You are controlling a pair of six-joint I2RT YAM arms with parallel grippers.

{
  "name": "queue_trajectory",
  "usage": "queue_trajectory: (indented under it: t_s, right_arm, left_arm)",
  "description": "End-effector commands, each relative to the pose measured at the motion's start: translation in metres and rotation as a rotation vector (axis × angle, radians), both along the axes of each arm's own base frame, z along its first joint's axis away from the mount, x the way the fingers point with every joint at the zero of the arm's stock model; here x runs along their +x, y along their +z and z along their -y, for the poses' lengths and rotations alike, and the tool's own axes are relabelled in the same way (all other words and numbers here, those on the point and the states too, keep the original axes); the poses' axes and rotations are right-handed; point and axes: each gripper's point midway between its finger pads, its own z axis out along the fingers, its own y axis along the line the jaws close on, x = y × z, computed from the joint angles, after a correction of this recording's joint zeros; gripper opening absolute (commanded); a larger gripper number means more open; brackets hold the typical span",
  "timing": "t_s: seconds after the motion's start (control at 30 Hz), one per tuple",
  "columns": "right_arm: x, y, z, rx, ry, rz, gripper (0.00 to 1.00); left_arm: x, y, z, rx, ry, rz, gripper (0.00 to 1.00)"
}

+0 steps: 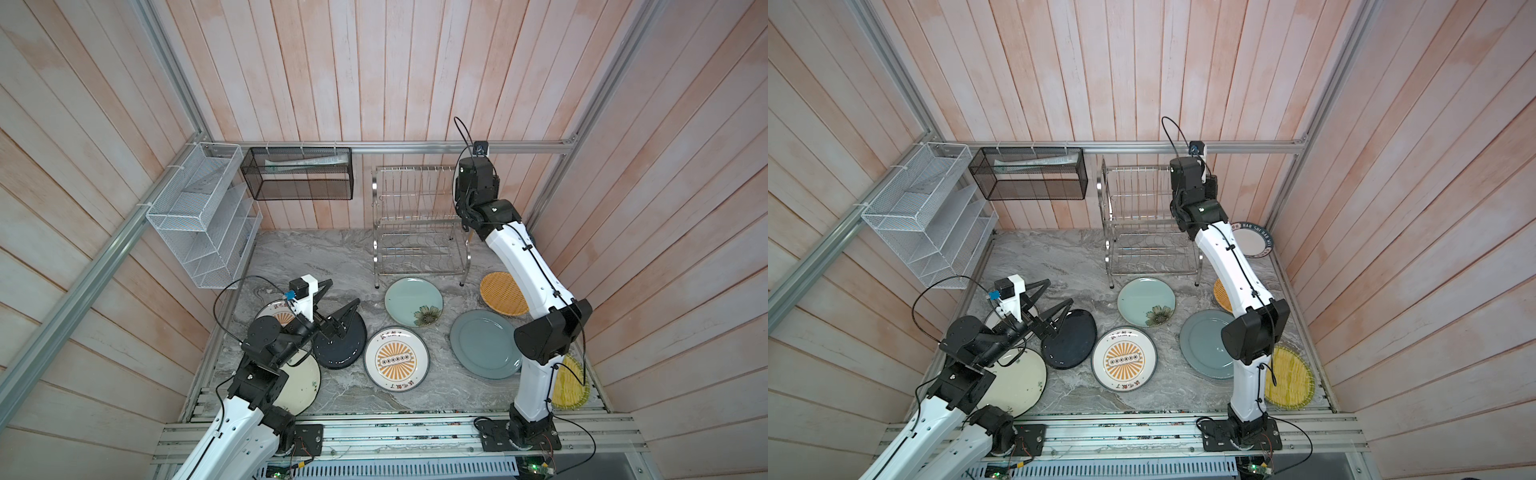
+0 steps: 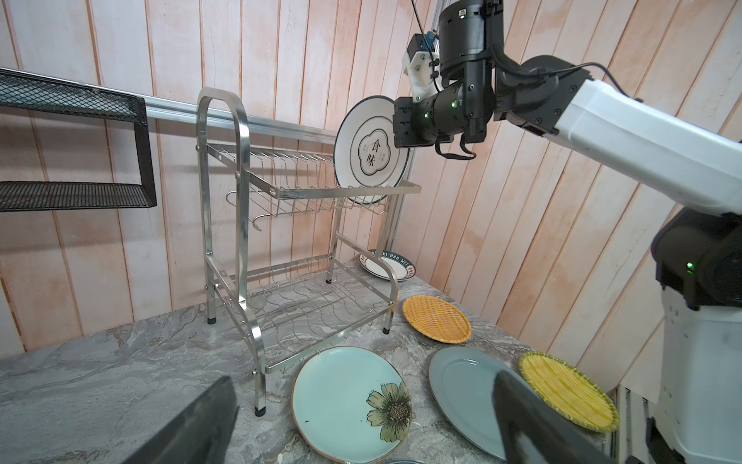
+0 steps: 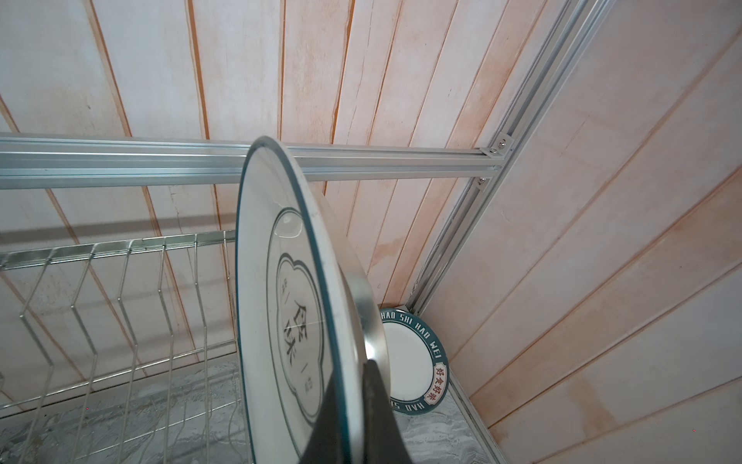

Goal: Load plates into a dish rack
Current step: Place the plate on the dish rack.

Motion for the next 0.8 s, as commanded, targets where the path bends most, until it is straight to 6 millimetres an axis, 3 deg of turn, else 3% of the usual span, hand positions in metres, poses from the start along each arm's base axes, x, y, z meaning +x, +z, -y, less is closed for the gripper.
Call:
queue_trajectory:
  t_s: [0.0,0.1,0.17,0.3,0.77]
  right_arm:
    - [-0.013,-0.006,-0.002,-0.023,0.008,-0.058,0.07]
    - [-0.012,-0.004,-0.002,-0.036,0.011,-0.056,0.12]
    - [-0.012,-0.002,-0.002,-0.047,0.014,-0.052,0.24]
    - [-0.011,0.005,-0.003,-0.059,0.019,-0.041,0.36]
    - [-0.019,0.034,-0.006,-0.027,0.072,0.009,0.61]
  left_arm:
    - [-0.003,0.004,0.001,-0.011,-0.015,0.005,1.00]
    - [-0.003,0.004,0.000,-0.012,-0.015,0.004,1.00]
    - [-0.003,0.005,0.000,-0.013,-0.014,0.005,1.00]
    - [-0.003,0.004,0.000,-0.013,-0.013,0.000,1.00]
    - [-0.001,0.003,-0.001,-0.012,-0.004,-0.004,1.00]
